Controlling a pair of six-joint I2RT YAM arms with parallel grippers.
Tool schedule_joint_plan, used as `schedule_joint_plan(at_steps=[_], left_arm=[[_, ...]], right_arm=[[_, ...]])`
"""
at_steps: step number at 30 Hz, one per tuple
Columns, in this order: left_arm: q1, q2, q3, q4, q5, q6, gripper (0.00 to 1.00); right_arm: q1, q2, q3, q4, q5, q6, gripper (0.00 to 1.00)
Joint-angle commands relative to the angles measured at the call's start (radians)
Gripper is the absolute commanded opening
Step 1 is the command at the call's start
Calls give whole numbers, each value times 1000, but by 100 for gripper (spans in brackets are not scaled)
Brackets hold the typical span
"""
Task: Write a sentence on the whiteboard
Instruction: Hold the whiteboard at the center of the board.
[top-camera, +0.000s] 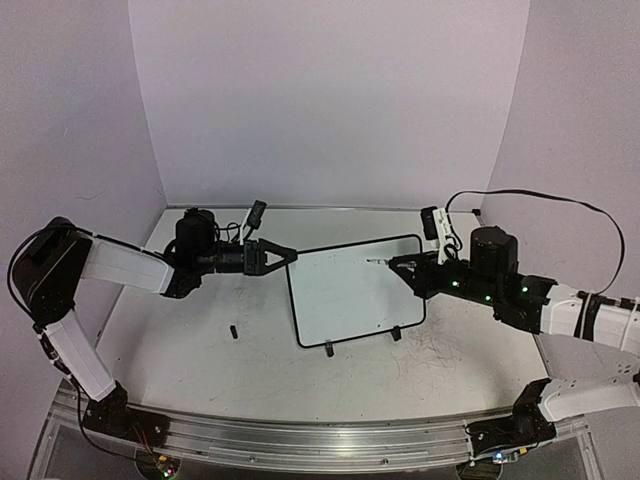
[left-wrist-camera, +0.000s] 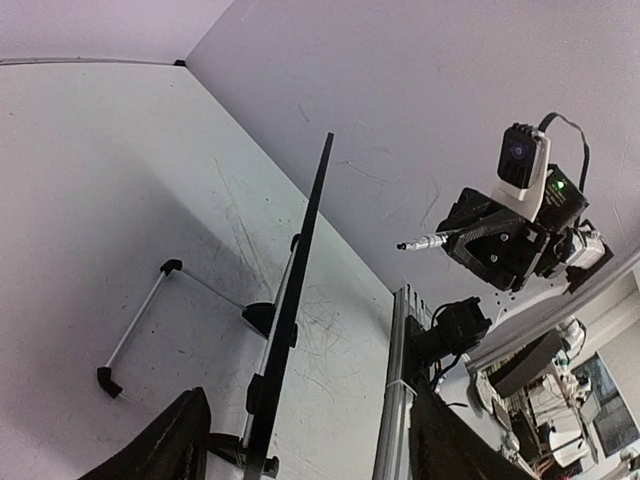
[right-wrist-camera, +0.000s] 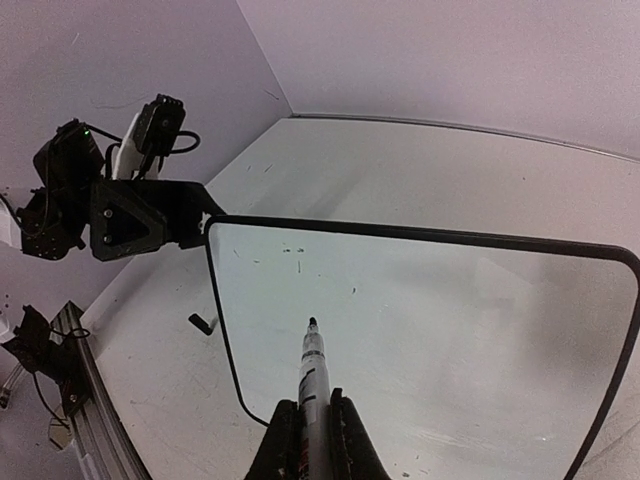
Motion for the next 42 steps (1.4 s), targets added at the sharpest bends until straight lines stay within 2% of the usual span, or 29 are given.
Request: schedule_joint_plan(at_steps=[1, 7, 22, 31, 42], left_arm=[[17, 110, 108, 64, 109, -23, 65], [18, 103, 87, 77, 132, 8, 47], [19, 139, 117, 80, 215, 11, 33], [20, 147, 123, 83, 215, 27, 19], [18, 146, 111, 83, 183, 48, 8]], right_arm=[[6, 17, 60, 75, -35, -22, 0], [5, 11, 50, 74, -33, -26, 0], [8, -28, 80, 13, -26, -9, 0], [23, -18, 97, -8, 1, 18, 0], [91, -20, 41, 39, 49, 43, 0]])
